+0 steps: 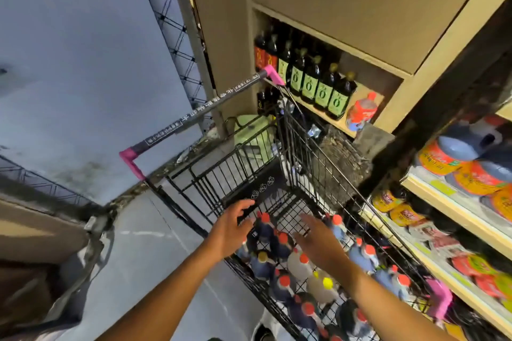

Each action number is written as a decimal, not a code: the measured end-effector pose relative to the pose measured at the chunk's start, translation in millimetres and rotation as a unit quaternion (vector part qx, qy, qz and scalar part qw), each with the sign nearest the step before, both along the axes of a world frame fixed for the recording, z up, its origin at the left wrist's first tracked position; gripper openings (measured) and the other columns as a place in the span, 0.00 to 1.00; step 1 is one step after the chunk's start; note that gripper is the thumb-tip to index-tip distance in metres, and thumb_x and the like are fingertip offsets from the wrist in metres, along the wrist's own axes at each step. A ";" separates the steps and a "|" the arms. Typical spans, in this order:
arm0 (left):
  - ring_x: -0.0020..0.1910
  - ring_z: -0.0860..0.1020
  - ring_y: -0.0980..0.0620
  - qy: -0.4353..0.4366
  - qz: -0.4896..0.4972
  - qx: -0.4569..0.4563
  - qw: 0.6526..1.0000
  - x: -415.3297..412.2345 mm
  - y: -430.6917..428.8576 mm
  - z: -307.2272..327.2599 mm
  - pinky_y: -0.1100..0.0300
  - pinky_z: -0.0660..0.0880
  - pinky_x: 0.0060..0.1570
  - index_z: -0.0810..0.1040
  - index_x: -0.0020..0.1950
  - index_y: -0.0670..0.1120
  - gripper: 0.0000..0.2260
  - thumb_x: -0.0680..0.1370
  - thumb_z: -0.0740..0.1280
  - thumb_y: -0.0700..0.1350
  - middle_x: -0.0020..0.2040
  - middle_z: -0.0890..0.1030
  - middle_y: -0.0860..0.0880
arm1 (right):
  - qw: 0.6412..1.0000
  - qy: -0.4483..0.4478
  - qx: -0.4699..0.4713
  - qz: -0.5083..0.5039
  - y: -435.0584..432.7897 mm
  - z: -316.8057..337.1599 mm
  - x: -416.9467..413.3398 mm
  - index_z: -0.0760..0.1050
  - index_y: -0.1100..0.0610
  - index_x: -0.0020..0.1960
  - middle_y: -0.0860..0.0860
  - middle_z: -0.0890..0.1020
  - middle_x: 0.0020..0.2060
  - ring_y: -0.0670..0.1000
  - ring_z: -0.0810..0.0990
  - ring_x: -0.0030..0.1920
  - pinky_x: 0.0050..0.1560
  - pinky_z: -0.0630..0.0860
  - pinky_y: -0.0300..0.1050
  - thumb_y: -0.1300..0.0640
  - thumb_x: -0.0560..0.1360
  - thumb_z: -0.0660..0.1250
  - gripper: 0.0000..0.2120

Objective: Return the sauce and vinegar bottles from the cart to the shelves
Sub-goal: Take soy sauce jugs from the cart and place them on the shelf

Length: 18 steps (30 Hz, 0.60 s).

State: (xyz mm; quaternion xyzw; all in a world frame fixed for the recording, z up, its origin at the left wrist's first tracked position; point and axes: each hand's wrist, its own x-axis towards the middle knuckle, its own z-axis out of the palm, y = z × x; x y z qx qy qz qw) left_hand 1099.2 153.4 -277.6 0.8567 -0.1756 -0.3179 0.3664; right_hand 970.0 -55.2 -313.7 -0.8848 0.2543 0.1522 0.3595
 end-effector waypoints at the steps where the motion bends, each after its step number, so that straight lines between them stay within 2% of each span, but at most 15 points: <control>1: 0.74 0.68 0.51 0.006 -0.005 0.009 1.000 10.8 -3.2 -9.6 0.44 0.65 0.74 0.67 0.75 0.57 0.19 0.83 0.61 0.49 0.76 0.69 0.52 | 1.000 0.010 0.007 0.008 0.6 -9.8 13.0 0.66 0.53 0.75 0.54 0.73 0.72 0.53 0.81 0.58 0.60 0.76 0.46 0.46 0.80 0.65 0.27; 3: 0.73 0.69 0.51 0.014 -0.004 0.003 1.000 23.5 -3.1 -22.3 0.50 0.67 0.72 0.69 0.73 0.56 0.18 0.83 0.62 0.47 0.75 0.70 0.52 | 0.999 0.032 0.006 0.026 4.7 -19.1 32.7 0.69 0.56 0.72 0.55 0.77 0.66 0.52 0.81 0.54 0.48 0.76 0.42 0.50 0.81 0.64 0.22; 5: 0.73 0.70 0.50 0.033 0.003 -0.013 0.999 37.2 -3.9 -38.8 0.55 0.69 0.69 0.71 0.72 0.55 0.18 0.83 0.64 0.45 0.72 0.72 0.54 | 0.998 0.053 0.010 0.038 8.2 -36.5 56.1 0.73 0.55 0.68 0.55 0.80 0.61 0.50 0.79 0.51 0.44 0.71 0.36 0.53 0.81 0.63 0.17; 7: 0.72 0.70 0.53 0.055 0.018 -0.015 0.998 48.0 -2.4 -54.2 0.55 0.69 0.70 0.72 0.71 0.56 0.17 0.82 0.65 0.47 0.70 0.73 0.57 | 0.997 0.060 0.009 0.045 13.8 -58.7 78.5 0.75 0.53 0.66 0.53 0.81 0.59 0.49 0.79 0.50 0.46 0.74 0.38 0.51 0.81 0.63 0.15; 9: 0.71 0.71 0.55 0.057 0.027 -0.012 0.998 59.0 -3.3 -69.8 0.55 0.69 0.70 0.72 0.72 0.55 0.17 0.82 0.64 0.49 0.70 0.74 0.57 | 0.996 0.082 0.013 0.040 21.9 -81.2 96.0 0.74 0.51 0.66 0.53 0.80 0.61 0.54 0.80 0.56 0.56 0.78 0.47 0.49 0.80 0.63 0.16; 10: 0.70 0.71 0.55 0.056 0.024 -0.009 0.998 63.7 -3.2 -77.0 0.55 0.69 0.70 0.72 0.72 0.55 0.17 0.83 0.64 0.49 0.70 0.74 0.57 | 0.995 0.092 0.015 0.028 24.9 -94.2 103.9 0.74 0.50 0.65 0.53 0.80 0.61 0.55 0.80 0.57 0.58 0.79 0.50 0.50 0.79 0.64 0.15; 12: 0.70 0.70 0.54 0.068 0.011 -0.012 0.998 71.9 0.4 -89.1 0.56 0.69 0.69 0.71 0.73 0.54 0.17 0.83 0.64 0.48 0.70 0.74 0.56 | 0.995 0.095 -0.001 0.022 31.6 -114.6 118.0 0.74 0.51 0.65 0.53 0.80 0.59 0.56 0.80 0.58 0.56 0.79 0.52 0.52 0.79 0.65 0.15; 14: 0.70 0.70 0.55 0.085 0.012 -0.011 0.996 79.9 5.0 -98.3 0.54 0.69 0.70 0.72 0.71 0.56 0.16 0.83 0.64 0.49 0.69 0.74 0.56 | 0.995 0.092 -0.028 0.024 37.8 -131.8 129.9 0.75 0.52 0.64 0.53 0.80 0.59 0.57 0.81 0.57 0.53 0.80 0.50 0.52 0.79 0.64 0.14; 16: 0.69 0.72 0.56 0.094 0.024 -0.005 0.995 89.2 6.7 -104.1 0.54 0.70 0.70 0.73 0.68 0.59 0.15 0.82 0.64 0.52 0.67 0.76 0.56 | 0.994 0.094 -0.049 0.036 42.7 -148.3 137.5 0.75 0.46 0.66 0.52 0.80 0.59 0.56 0.81 0.56 0.49 0.80 0.48 0.50 0.80 0.63 0.15; 18: 0.67 0.73 0.57 0.094 0.023 -0.004 0.995 96.6 7.2 -107.2 0.59 0.70 0.67 0.73 0.68 0.57 0.13 0.83 0.63 0.50 0.66 0.76 0.57 | 0.994 0.094 -0.060 0.021 45.8 -161.1 140.1 0.75 0.43 0.66 0.50 0.80 0.58 0.54 0.82 0.53 0.46 0.82 0.47 0.48 0.81 0.63 0.14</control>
